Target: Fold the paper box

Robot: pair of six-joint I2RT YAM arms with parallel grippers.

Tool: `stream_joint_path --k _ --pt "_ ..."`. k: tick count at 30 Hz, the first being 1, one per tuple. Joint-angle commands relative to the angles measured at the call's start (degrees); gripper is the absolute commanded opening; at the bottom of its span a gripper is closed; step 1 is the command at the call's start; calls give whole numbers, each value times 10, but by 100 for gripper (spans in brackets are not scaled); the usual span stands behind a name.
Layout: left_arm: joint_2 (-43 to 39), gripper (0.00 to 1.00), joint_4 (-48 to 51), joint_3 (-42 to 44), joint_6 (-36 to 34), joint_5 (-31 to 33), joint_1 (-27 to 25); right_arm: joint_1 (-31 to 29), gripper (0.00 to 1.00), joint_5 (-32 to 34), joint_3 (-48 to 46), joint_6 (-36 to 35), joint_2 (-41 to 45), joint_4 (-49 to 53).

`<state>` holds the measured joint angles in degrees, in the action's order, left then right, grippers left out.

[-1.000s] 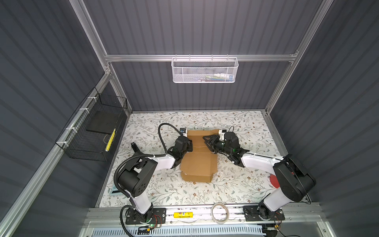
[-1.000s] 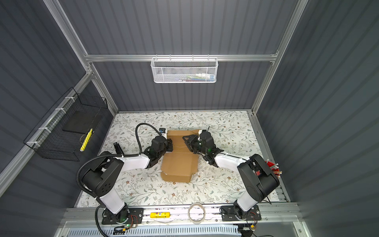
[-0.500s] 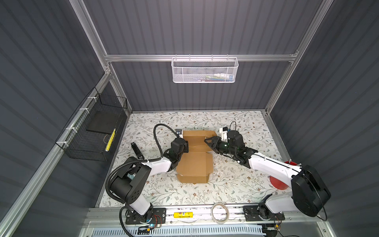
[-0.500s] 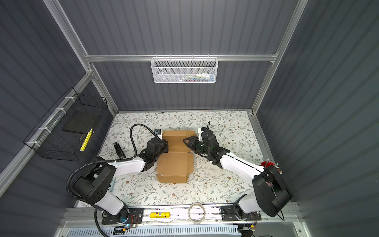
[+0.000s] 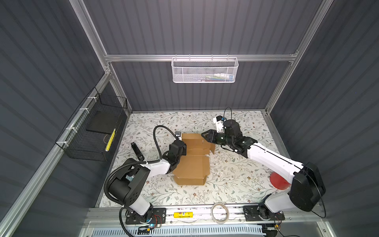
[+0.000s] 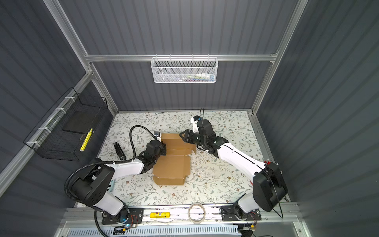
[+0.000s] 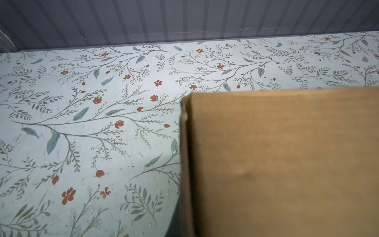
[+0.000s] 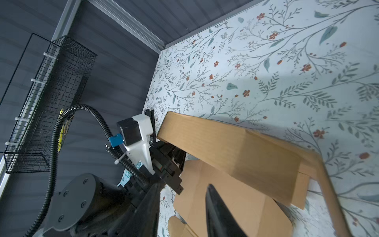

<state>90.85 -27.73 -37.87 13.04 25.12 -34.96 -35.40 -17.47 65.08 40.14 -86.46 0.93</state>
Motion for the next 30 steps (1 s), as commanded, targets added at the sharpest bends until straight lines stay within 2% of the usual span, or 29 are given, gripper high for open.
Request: stream_joint_path --k 1,13,30 --pt "-7 0 7 0 -17 8 -1 -14 36 3 45 -47 -41 21" --pt "8 0 -30 26 -10 -5 -1 -46 33 13 112 -50 -147 -9" --pt "0 6 -59 64 5 -2 -1 -48 31 15 83 -30 -175 -42"
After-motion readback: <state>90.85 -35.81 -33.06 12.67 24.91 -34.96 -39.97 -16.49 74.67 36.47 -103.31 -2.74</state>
